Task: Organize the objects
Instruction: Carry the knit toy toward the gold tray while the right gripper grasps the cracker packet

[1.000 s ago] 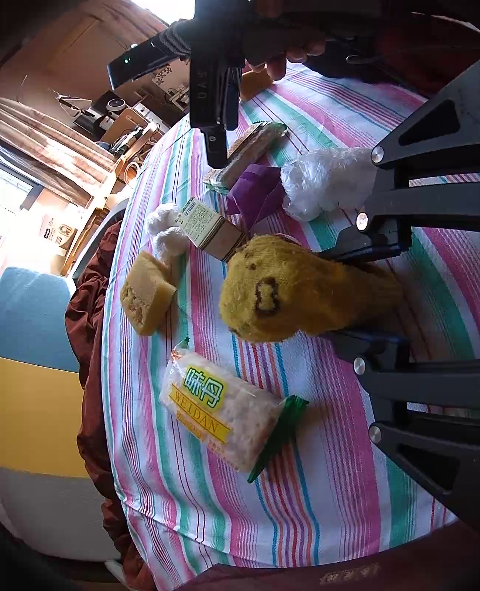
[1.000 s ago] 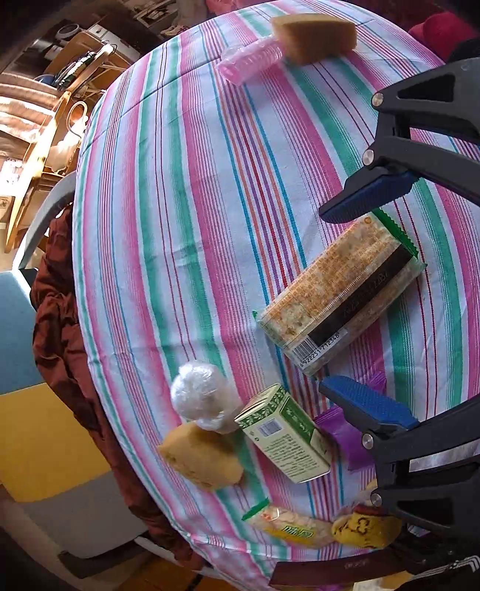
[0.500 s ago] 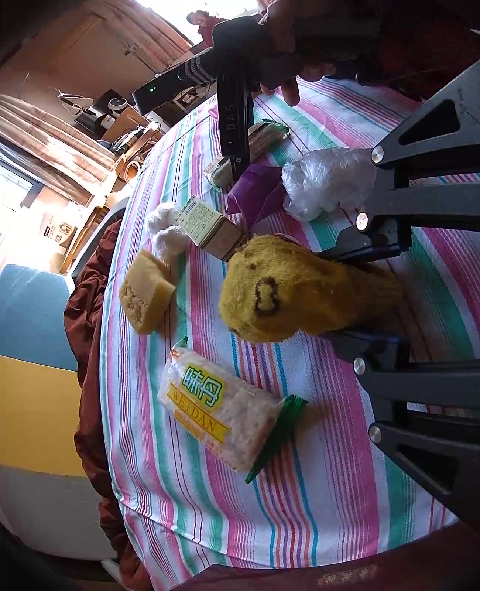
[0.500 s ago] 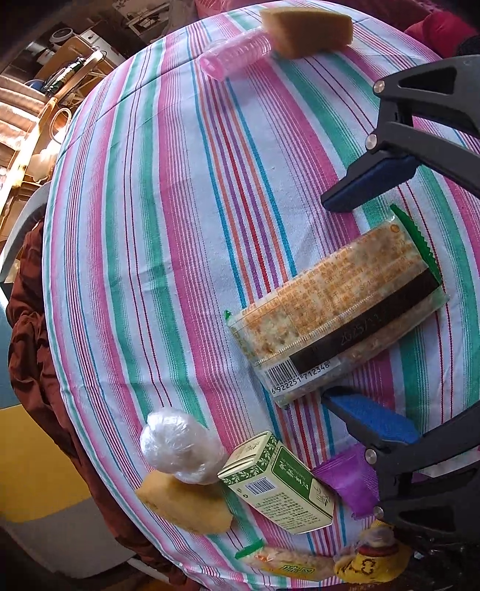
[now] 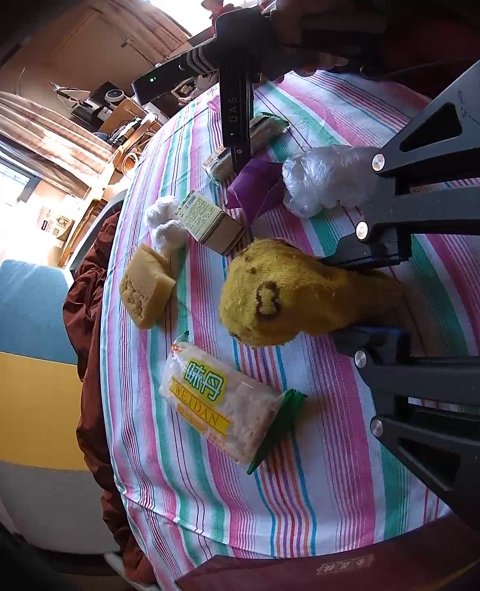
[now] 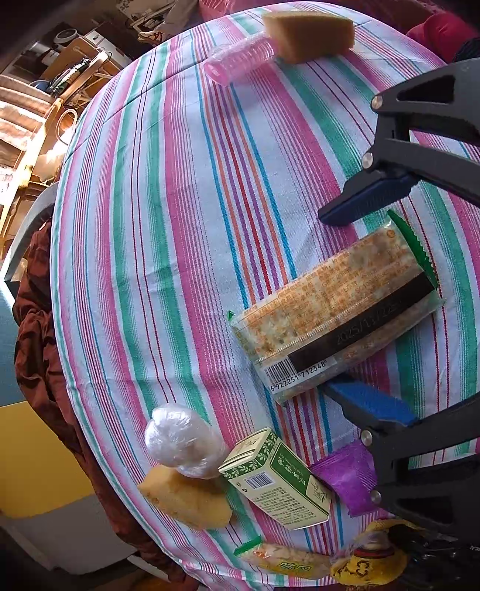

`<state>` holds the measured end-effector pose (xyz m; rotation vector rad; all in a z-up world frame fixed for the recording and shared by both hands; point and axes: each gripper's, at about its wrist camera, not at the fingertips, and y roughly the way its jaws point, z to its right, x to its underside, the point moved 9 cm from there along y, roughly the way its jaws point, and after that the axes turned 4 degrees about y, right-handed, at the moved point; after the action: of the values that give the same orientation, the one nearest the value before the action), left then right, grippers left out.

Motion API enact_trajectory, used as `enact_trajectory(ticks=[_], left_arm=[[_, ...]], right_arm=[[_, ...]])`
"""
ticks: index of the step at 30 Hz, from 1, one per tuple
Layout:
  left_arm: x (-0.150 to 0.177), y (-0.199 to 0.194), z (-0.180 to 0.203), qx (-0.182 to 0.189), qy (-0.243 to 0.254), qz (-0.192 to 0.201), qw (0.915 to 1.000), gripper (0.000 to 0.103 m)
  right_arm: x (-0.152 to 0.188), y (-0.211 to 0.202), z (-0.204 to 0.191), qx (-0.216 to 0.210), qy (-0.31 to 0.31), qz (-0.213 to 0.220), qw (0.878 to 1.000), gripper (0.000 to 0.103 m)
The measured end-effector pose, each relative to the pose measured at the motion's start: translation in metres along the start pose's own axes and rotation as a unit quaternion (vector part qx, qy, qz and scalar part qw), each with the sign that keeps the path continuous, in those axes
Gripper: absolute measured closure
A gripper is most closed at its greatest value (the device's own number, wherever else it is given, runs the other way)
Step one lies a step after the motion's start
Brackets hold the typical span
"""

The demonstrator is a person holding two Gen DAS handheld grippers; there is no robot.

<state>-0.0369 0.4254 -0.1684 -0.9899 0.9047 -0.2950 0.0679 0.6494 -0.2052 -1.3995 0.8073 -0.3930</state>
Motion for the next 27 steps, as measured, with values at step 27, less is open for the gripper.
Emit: enact_trajectory(ticks=[27], left_arm=[[0.050,-0.180,-0.227,-0.184,-0.150,0.087,0.9675,0.081]], right_arm=[[0.007,-0.005,0.031,0.016,-0.010,0.017,1.000,0.043]])
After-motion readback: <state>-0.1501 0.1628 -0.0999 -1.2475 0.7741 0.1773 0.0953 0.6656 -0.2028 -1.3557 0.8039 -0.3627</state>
